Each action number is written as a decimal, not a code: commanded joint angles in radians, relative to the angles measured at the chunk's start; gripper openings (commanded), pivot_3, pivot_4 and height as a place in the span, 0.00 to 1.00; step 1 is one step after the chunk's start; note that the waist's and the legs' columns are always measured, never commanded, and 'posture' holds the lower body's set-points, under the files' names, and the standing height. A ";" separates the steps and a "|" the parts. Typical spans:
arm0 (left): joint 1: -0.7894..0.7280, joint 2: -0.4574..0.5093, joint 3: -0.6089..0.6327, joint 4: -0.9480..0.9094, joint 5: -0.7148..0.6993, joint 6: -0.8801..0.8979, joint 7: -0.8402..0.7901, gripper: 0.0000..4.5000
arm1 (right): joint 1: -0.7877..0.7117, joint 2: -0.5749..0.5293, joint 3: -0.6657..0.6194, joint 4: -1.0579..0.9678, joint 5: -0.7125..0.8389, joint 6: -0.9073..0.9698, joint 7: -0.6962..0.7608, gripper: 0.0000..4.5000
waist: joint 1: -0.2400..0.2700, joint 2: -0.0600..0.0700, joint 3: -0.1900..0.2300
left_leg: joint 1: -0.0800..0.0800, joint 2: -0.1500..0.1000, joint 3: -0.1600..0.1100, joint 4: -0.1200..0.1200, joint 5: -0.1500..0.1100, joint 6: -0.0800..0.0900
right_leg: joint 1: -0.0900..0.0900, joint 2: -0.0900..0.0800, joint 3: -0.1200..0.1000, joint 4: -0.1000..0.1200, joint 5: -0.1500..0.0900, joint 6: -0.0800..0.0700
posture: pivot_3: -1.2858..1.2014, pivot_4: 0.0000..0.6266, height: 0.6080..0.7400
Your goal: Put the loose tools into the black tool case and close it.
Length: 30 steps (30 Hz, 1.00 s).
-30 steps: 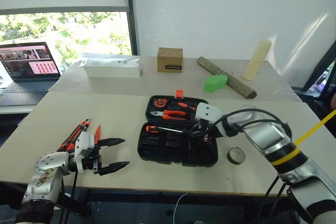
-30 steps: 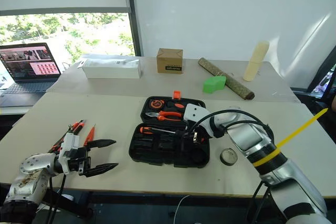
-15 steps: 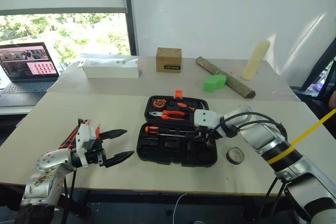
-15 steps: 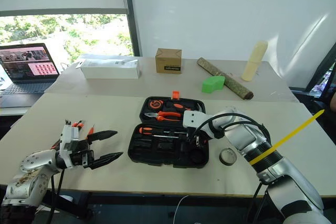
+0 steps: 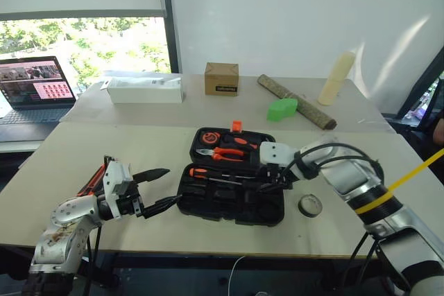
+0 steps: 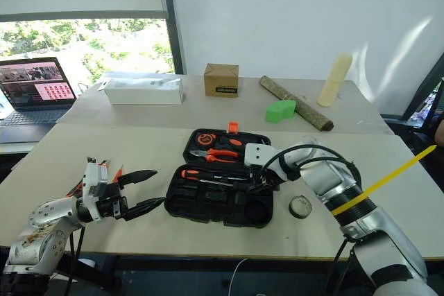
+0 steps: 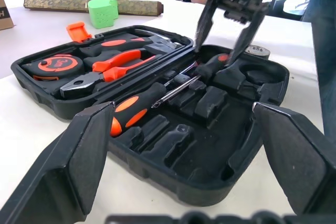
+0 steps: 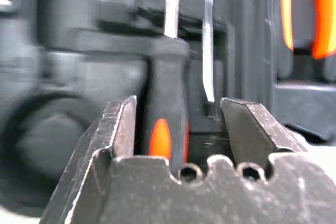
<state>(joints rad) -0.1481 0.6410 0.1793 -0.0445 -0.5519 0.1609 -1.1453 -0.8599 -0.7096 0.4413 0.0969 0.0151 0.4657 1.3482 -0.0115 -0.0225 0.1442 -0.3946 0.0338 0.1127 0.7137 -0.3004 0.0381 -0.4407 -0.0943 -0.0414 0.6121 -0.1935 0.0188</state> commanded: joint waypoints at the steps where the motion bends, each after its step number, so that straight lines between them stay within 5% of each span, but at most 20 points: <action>1: -0.010 0.009 0.012 -0.033 -0.005 0.007 0.016 1.00 | -0.045 0.027 -0.097 -0.013 0.068 -0.010 -0.005 0.63 | 0.000 0.000 0.000 | 0.000 0.000 0.000 0.000 0.000 0.000 | 0.000 0.000 0.000 0.000 0.000 0.000 | 0.52 0.24 1.00; 2: -0.012 0.008 0.012 -0.032 -0.003 0.007 0.020 1.00 | -0.045 0.038 -0.098 0.002 0.062 -0.021 -0.020 0.63 | -0.001 0.000 0.000 | 0.000 0.000 0.000 0.000 0.000 0.000 | 0.000 0.000 0.000 0.000 0.000 0.000 | 0.52 0.24 1.00; 10: -0.008 0.010 -0.001 -0.048 0.010 0.017 0.038 1.00 | 0.003 0.122 -0.052 0.120 -0.013 -0.140 -0.107 0.02 | 0.002 0.000 0.000 | 0.003 0.000 0.000 0.000 0.000 -0.001 | 0.001 -0.001 0.001 0.001 0.000 0.000 | 0.52 0.24 1.00; 30: 0.006 0.024 0.005 -0.058 0.056 0.027 0.092 1.00 | 0.029 0.245 0.017 0.257 -0.149 -0.224 -0.176 0.01 | -0.003 0.000 -0.001 | 0.010 0.001 0.001 0.000 0.002 -0.003 | 0.005 0.000 0.002 0.002 0.000 -0.002 | 0.52 0.24 1.00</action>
<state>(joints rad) -0.1461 0.6534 0.1749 -0.0755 -0.5045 0.1953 -1.0615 -0.8583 -0.4763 0.4357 0.3400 -0.1159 0.2464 1.1847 -0.0147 -0.0227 0.1435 -0.3849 0.0345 0.1131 0.7133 -0.2987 0.0350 -0.4356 -0.0945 -0.0397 0.6147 -0.1939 0.0163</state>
